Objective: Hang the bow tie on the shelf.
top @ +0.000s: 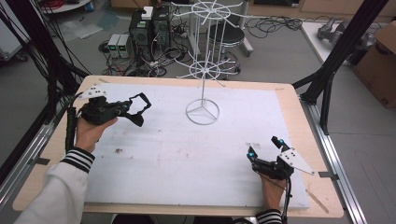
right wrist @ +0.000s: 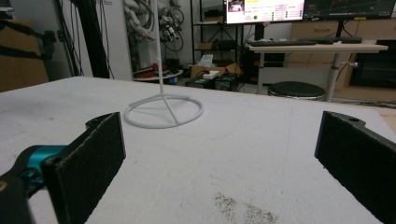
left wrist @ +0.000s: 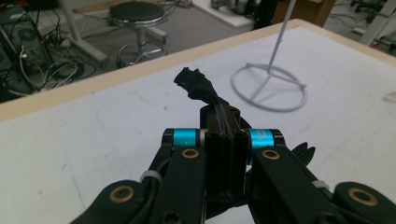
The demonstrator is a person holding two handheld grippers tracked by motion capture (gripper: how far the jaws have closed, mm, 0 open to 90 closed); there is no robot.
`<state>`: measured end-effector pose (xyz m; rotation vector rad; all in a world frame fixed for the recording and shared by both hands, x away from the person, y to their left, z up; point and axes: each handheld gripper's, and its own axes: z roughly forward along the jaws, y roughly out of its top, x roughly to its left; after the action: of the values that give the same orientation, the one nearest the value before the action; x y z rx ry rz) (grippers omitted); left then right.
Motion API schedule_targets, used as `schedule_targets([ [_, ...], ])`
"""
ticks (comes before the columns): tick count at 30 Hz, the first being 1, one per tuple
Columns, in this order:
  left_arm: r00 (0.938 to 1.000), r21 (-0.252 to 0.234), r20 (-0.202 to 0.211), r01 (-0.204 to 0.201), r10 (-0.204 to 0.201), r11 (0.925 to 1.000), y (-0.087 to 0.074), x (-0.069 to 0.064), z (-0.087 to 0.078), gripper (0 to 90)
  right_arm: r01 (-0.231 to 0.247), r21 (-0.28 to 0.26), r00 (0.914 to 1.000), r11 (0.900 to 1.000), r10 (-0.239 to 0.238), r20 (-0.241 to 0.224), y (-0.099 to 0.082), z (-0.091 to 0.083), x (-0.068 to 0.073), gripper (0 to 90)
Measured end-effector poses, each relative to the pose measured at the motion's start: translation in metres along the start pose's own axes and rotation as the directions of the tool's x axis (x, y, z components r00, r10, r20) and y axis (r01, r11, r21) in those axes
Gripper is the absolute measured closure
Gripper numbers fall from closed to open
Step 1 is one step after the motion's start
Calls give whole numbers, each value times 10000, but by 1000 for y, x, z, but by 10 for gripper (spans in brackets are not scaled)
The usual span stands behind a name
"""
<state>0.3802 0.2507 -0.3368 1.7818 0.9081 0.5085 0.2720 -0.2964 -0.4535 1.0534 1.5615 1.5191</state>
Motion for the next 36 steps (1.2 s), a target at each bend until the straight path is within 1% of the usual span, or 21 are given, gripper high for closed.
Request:
schedule_targets([
  [1,10000,0,0,0,0,10000,0,0,0,886,0,3,10000,10000,0,1,0,0,0,7],
  [3,9999,-85,120,-120,121,9999,6,-5,1,886,10,-2,10000,10000,-10,-4,0,0,0,7],
  [9,9980,-405,453,-422,440,9983,22,-23,3,886,17,1,10000,10000,-17,9,0,0,0,7],
  [12,9959,-513,645,-595,628,9969,30,-32,4,886,9,-3,10000,10000,-9,11,0,0,0,7],
  [13,9952,-615,715,-623,666,9962,34,-36,4,886,14,-3,10000,10000,-14,5,0,0,0,7],
  [14,9952,-615,715,-623,666,9962,34,-36,4,886,14,-3,10000,10000,-14,5,0,0,0,7],
  [18,9933,-632,924,-637,694,9960,41,-44,5,886,14,-2,10000,10000,-14,-6,0,0,0,7],
  [20,9925,-725,1052,-541,616,9959,43,-48,6,886,11,-6,10000,10000,-11,-7,0,0,0,7],
  [24,9910,-724,1111,-673,751,9951,47,-55,10,886,39,-27,10000,10000,-39,-2,0,0,0,7],
  [28,9876,-853,1339,-705,815,9939,53,-64,11,886,32,-35,10000,10000,-32,-8,0,0,-1,7],
  [33,9814,-1074,1591,-908,1073,9901,61,-76,12,885,22,-45,10000,10000,-22,-15,0,0,-1,7],
  [36,9775,-1215,1760,-952,1158,9880,66,-83,13,886,21,-44,10000,10000,-21,-18,0,0,-1,7],
])
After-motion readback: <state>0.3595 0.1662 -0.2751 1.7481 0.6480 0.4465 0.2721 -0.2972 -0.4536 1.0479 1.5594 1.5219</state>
